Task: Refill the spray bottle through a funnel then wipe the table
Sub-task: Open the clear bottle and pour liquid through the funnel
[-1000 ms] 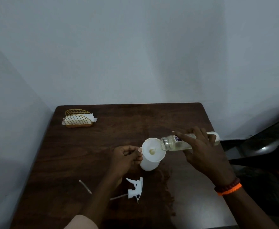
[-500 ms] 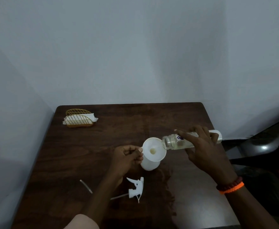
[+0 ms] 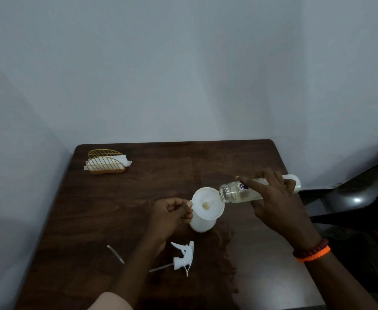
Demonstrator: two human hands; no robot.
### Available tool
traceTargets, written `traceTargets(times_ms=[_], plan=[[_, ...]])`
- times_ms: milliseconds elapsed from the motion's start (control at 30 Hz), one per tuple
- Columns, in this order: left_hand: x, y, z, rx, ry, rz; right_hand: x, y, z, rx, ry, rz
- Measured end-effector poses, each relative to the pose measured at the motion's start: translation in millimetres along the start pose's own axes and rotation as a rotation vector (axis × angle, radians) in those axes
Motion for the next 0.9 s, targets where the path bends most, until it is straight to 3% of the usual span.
traceTargets(times_ms=[900], plan=[[1.3,-0.6,1.2,-0.007,-0.007,0.001,-1.5,4.0,-3.5,-0.027,0.056,0.032]])
Point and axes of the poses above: each hand's wrist, its own z-axis away from the middle knuckle, its own x-axis out of the palm, y = z × x, the point moved 5 cm from there along -z, towards the middle knuckle, and after that the axes turned 10 degrees about z, right-handed, at the moved point
